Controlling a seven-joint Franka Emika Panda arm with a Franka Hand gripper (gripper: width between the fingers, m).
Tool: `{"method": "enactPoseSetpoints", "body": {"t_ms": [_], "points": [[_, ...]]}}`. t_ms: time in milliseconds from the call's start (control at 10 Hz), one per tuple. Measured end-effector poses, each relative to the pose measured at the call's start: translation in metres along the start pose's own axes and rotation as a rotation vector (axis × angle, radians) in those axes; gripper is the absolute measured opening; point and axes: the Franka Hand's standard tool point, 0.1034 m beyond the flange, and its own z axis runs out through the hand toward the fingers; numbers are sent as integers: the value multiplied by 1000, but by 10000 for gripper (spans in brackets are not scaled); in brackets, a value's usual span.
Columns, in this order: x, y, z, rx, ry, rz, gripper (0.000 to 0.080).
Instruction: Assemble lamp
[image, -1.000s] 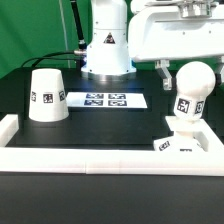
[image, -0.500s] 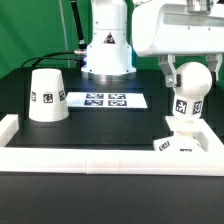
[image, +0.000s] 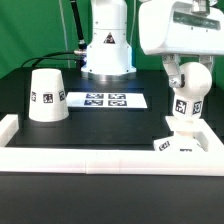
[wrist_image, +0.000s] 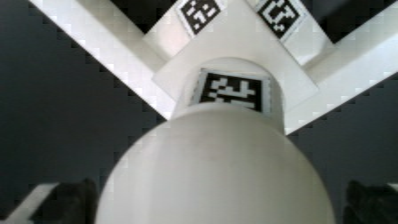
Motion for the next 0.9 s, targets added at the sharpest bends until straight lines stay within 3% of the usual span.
{"method": "enactPoseSetpoints", "body": {"t_ms": [100,600,900], "points": [[0,0,0,0,0,0,584],[0,0,0,0,1,22,576],[-2,4,-1,-14,22,326,576]]}}
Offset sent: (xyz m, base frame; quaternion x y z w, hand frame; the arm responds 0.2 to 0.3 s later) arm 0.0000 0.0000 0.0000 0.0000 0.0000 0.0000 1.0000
